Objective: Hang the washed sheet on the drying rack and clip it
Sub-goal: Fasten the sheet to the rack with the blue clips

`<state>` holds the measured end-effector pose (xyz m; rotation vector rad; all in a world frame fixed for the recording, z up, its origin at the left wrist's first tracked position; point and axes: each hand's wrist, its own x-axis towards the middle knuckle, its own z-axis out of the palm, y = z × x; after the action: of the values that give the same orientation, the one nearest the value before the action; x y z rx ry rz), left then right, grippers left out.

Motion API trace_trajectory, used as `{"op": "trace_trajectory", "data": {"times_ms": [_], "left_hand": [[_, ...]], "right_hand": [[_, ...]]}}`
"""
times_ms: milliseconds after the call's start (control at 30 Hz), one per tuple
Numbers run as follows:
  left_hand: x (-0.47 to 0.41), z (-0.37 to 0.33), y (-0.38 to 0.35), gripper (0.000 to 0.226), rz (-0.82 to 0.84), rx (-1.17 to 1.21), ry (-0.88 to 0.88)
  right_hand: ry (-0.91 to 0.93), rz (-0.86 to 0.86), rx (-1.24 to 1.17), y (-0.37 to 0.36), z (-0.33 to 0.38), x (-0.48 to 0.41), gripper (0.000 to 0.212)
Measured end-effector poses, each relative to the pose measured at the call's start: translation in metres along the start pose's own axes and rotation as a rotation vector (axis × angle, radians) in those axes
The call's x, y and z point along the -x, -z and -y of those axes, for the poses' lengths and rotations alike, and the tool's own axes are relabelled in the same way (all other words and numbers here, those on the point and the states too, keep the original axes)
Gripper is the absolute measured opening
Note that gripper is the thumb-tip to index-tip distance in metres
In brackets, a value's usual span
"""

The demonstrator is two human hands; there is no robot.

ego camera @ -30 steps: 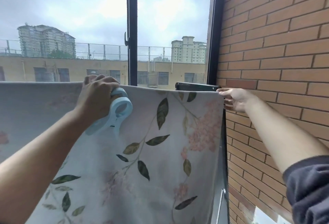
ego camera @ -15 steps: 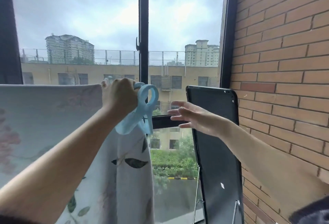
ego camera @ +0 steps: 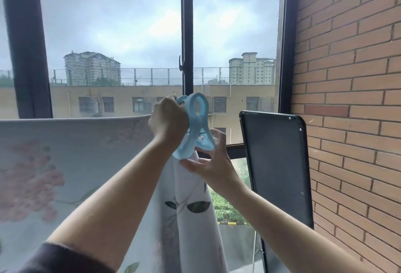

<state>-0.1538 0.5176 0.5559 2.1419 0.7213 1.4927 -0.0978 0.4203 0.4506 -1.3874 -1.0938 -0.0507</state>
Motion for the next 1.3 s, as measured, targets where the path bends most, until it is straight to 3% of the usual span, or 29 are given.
{"op": "trace_trajectory", "data": {"times_ms": [167, 267, 333, 400, 467, 533, 600, 667, 833, 1033, 1200, 1300], "left_hand": [[-0.017, 0.023, 0.013, 0.025, 0.097, 0.249, 0.161], [-0.024, 0.04, 0.025, 0.021, 0.28, 0.377, 0.186], [-0.027, 0.05, 0.035, 0.018, 0.432, 0.392, 0.136], [-0.031, 0.065, 0.051, 0.033, 0.525, 0.277, -0.01], [-0.035, 0.087, 0.072, 0.038, 0.375, 0.037, -0.238], [-0.043, 0.118, 0.093, 0.028, 0.081, -0.254, -0.443], [-0.058, 0.151, 0.107, 0.024, -0.043, -0.446, -0.493], [-0.071, 0.182, 0.115, 0.032, -0.066, -0.553, -0.491], [-0.075, 0.206, 0.116, 0.047, -0.244, -0.523, -0.535], [-0.081, 0.205, 0.106, 0.049, -0.251, -0.514, -0.506], [-0.084, 0.211, 0.108, 0.05, -0.238, -0.516, -0.484], [-0.083, 0.211, 0.109, 0.048, -0.25, -0.515, -0.494]], "right_hand": [[0.113, -0.229, -0.01, -0.033, 0.009, -0.003, 0.083], [0.191, -0.298, -0.018, -0.042, 0.012, -0.008, 0.083], [0.217, -0.307, -0.01, -0.041, 0.016, -0.014, 0.082], [0.225, -0.288, 0.005, -0.032, 0.025, -0.024, 0.083], [0.21, -0.233, 0.098, -0.015, 0.041, -0.038, 0.084], [0.199, -0.141, 0.274, 0.002, 0.06, -0.054, 0.081], [0.199, -0.031, 0.447, 0.011, 0.081, -0.07, 0.073], [0.205, 0.089, 0.583, 0.013, 0.103, -0.085, 0.066], [0.222, 0.312, 0.825, 0.001, 0.157, -0.123, 0.055], [0.244, 0.473, 1.074, -0.033, 0.196, -0.163, 0.046], [0.247, 0.549, 1.12, -0.056, 0.211, -0.176, 0.024], [0.226, 0.588, 1.143, -0.071, 0.211, -0.178, 0.027]]}}
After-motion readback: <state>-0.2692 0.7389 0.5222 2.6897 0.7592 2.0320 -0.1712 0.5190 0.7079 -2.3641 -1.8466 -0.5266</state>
